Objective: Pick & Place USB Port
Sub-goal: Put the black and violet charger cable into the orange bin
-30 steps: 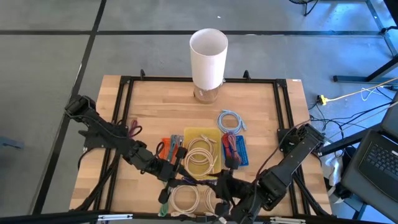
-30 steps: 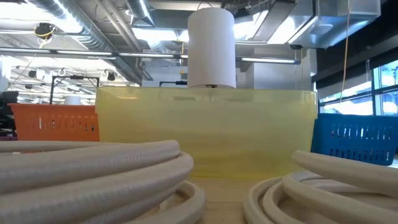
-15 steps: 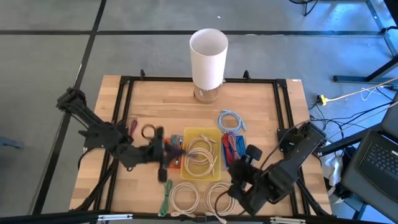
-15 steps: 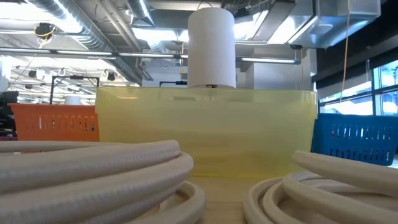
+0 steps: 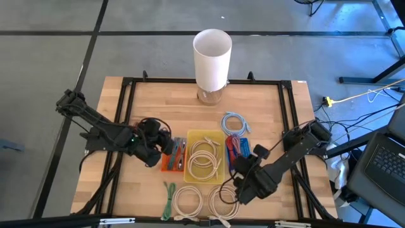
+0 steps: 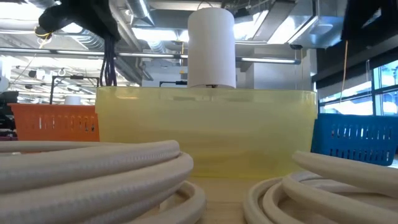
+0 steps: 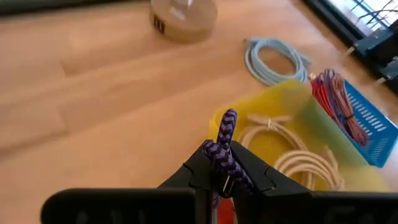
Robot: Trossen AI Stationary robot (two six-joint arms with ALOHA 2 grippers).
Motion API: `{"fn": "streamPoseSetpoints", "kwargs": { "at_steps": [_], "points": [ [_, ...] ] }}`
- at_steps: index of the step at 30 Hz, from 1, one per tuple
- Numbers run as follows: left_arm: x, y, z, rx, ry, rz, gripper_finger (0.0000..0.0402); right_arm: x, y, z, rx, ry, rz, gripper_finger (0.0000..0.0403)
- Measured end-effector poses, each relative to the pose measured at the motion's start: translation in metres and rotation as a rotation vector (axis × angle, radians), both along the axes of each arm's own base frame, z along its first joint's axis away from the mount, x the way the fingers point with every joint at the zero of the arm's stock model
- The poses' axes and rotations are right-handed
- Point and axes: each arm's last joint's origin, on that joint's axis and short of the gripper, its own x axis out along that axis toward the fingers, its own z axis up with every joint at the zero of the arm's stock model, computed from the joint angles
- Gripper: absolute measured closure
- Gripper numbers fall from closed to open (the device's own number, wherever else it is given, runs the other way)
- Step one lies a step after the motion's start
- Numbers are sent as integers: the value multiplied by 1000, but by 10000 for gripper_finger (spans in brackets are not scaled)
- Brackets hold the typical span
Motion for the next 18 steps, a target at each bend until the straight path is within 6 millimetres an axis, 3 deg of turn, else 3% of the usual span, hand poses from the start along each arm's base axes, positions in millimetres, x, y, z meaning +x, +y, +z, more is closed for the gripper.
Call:
{"fn": "streamPoseSetpoints", "kwargs": {
  "at_steps": [6,12,18],
  "points": [
    [18,-13,-24,-99,81,-1,376,-19,-13,-12,-13,30,-84,319],
    [31,-22,-50,-158,187,19,376,-34,-10,-16,-16,37,-90,321],
    [35,-27,-58,-219,214,15,376,-40,-5,-19,-22,34,-83,322]
  ]
}}
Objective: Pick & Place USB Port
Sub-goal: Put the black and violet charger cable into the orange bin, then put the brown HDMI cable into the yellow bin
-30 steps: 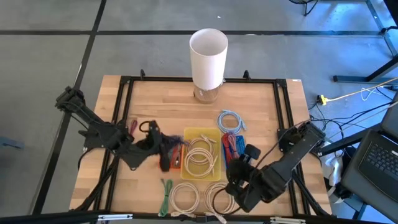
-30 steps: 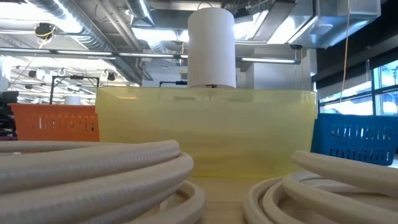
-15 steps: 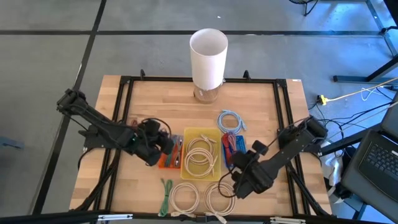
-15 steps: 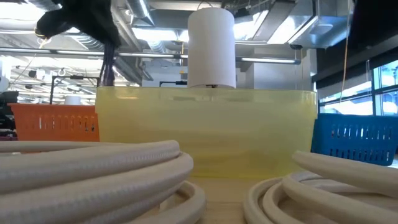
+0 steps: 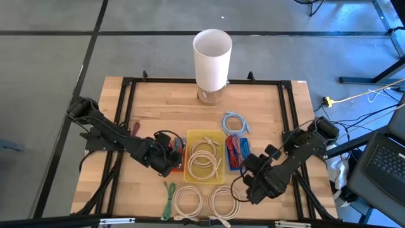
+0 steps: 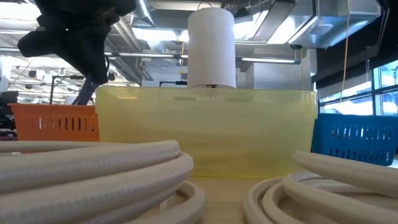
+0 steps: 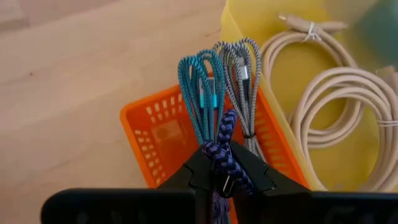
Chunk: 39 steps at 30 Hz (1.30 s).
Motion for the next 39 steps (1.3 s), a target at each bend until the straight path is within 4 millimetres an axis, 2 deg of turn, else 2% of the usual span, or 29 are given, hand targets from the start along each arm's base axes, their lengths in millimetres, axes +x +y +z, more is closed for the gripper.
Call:
{"fn": "streamPoseSetpoints", "kwargs": {
  "at_steps": [8,16,23,33,39],
  "points": [
    [3,6,-1,-7,20,-1,376,0,0,0,-7,-22,-14,321],
    [3,15,-42,-79,85,-25,376,0,1,0,-4,-34,-36,320],
    [1,24,-51,-86,85,-10,371,-1,1,0,-4,-32,-36,320],
    [4,25,-48,-79,61,-79,252,-1,1,0,-4,-32,-36,320],
    [-5,24,-23,-107,-35,-98,201,-1,1,0,-3,-32,-36,320]
  ]
}}
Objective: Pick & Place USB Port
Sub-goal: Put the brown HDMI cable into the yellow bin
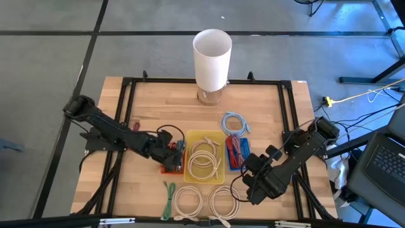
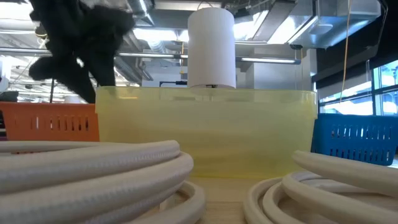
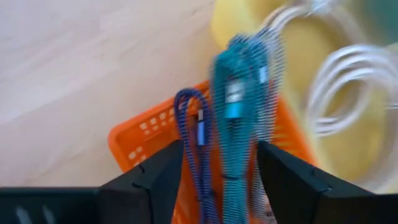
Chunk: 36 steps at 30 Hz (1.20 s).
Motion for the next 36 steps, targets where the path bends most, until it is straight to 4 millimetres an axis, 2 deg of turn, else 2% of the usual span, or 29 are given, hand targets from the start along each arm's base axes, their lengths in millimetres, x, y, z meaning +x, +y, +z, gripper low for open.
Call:
{"fn": "streamPoseSetpoints", "kwargs": {
  "at_steps": [4,7,13,17,23,26,29,32,36],
  "points": [
    [-15,-2,24,39,-111,-7,196,0,0,0,0,0,0,320],
    [-33,0,35,71,-111,7,199,0,0,0,0,0,0,320],
    [-70,9,39,89,49,125,201,0,0,0,0,0,0,320],
    [-81,9,39,78,112,167,201,0,0,0,0,0,-1,320],
    [-78,-20,35,44,33,-3,201,0,0,0,13,13,-8,320],
    [-78,-39,33,55,-64,-60,201,0,1,0,18,4,-15,320],
    [-79,-58,31,54,-158,-108,201,4,6,-3,98,-27,-27,320],
    [-80,-74,28,47,-227,-153,201,7,21,-6,250,-48,-10,320],
    [-82,-88,24,73,-283,-196,201,3,51,-7,421,-157,64,320]
  ]
}}
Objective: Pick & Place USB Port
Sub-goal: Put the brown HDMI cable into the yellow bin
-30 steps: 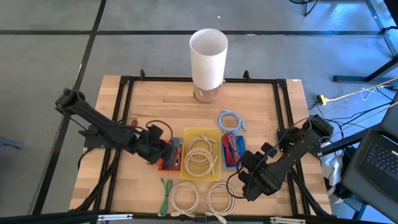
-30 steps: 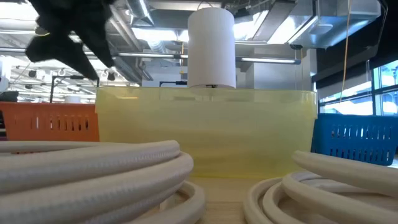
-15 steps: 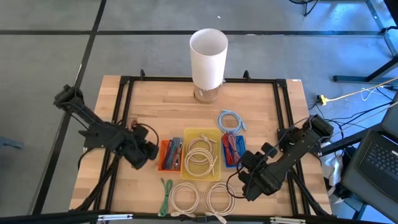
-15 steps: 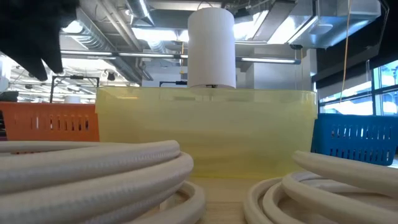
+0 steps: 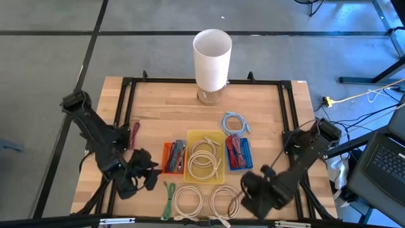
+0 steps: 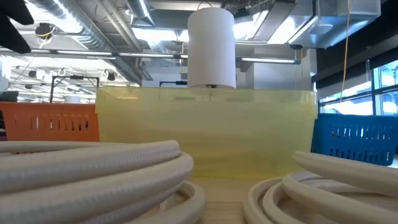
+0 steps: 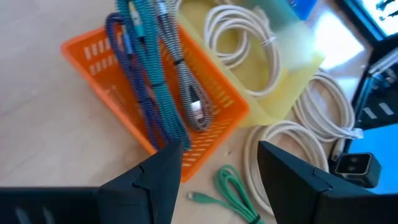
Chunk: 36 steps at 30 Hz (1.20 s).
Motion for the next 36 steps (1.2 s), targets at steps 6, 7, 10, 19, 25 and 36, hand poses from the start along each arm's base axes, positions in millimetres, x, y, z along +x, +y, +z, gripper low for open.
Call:
{"fn": "streamPoseSetpoints", "kwargs": {
  "at_steps": [6,7,10,19,25,36],
  "points": [
    [-2,-3,-1,41,-26,-16,202,2,37,-8,116,-218,27,320],
    [-2,-3,-1,50,-29,-19,202,4,41,-13,124,-223,27,319],
    [-1,-2,0,72,-33,-25,201,13,46,-34,140,-158,16,303],
    [-1,-2,0,100,-40,-34,203,44,31,-70,190,37,-49,192],
    [-1,-2,0,113,-37,-46,204,58,23,-70,183,-33,-64,158],
    [-1,-2,0,120,-35,-51,204,52,14,-102,206,-71,-101,171]
  ]
}}
